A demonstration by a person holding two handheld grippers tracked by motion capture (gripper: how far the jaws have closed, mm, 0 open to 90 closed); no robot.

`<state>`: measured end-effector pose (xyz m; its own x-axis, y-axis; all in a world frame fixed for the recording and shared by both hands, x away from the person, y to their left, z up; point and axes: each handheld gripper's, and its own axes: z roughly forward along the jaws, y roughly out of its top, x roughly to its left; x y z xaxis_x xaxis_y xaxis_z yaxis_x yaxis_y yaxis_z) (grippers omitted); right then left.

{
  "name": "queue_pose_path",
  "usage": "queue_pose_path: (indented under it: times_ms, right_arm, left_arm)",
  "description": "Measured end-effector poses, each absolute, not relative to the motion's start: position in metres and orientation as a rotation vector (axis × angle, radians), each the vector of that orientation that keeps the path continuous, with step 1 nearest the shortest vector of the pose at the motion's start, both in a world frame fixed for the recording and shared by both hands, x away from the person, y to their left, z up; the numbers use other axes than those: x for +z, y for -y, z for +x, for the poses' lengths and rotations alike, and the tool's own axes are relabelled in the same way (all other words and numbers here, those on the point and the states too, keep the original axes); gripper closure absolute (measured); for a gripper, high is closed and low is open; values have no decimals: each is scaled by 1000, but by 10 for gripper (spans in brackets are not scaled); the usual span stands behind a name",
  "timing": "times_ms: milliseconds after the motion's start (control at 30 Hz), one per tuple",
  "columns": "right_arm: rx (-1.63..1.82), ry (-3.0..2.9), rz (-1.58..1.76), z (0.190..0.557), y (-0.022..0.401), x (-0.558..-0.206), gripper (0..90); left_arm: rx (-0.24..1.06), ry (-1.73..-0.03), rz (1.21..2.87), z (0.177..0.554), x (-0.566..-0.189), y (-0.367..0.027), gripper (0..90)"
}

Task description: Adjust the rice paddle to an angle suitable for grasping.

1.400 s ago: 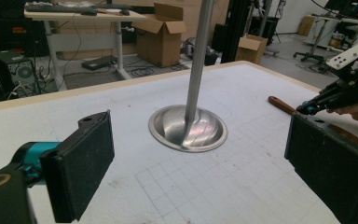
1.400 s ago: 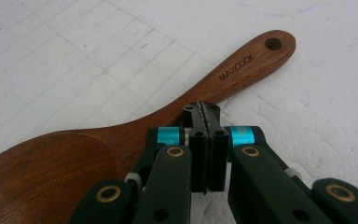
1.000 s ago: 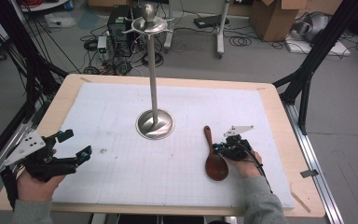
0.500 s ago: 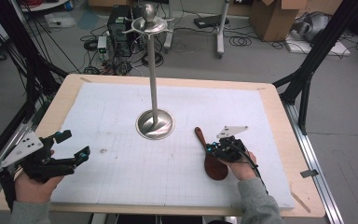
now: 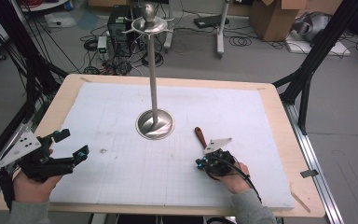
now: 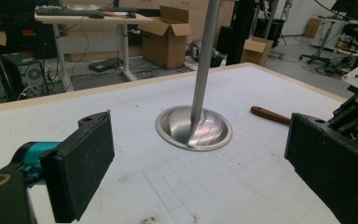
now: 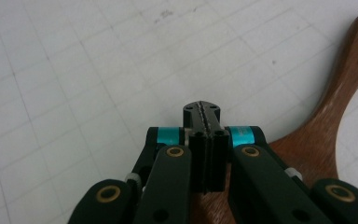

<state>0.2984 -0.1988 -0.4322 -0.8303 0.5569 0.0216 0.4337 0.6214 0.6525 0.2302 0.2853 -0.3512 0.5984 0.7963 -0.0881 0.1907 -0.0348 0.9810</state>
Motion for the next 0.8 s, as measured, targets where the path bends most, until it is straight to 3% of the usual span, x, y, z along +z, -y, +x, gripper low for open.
queue_pose_path:
  times_ms: [800]
  right_arm:
    - [991,-2581,963,303,247,-434,900]
  left_arm:
    - [580,-847,1576,236,-353,-278,86]
